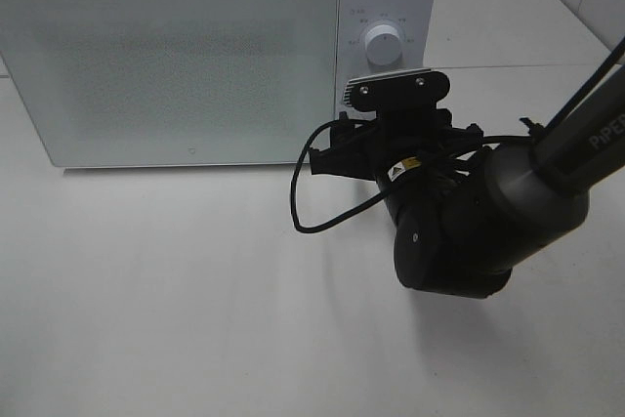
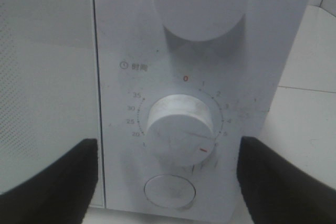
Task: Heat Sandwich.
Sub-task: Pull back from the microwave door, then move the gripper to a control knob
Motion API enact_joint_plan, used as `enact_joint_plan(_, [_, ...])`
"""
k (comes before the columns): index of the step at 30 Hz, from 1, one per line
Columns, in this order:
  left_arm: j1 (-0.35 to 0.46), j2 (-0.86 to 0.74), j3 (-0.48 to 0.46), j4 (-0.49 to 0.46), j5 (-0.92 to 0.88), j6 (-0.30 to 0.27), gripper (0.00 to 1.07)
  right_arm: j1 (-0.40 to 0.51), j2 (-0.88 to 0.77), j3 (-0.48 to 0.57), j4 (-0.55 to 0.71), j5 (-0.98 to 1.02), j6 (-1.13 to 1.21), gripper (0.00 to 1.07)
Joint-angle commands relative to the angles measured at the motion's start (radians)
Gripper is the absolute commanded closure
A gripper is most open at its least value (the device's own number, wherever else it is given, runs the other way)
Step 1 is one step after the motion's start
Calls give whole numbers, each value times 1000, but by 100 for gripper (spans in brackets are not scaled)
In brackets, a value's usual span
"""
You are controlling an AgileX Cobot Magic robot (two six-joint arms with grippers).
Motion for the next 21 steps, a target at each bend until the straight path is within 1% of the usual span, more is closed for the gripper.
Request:
enact_joint_plan(1, [-3, -23, 3, 2, -17, -5, 49, -20, 3, -20, -27, -71, -2, 35])
enact_joint_plan(5, [-3, -23, 3, 2, -17, -5, 49, -41, 3, -21, -48, -75, -2, 35])
enact_joint_plan(14, [-3, -23, 3, 2, -17, -5, 49, -41, 3, -21, -105, -67, 11, 35])
enact_joint_plan(21, [-3, -23, 3, 2, -17, -5, 49, -41, 39, -68, -93, -49, 11, 35])
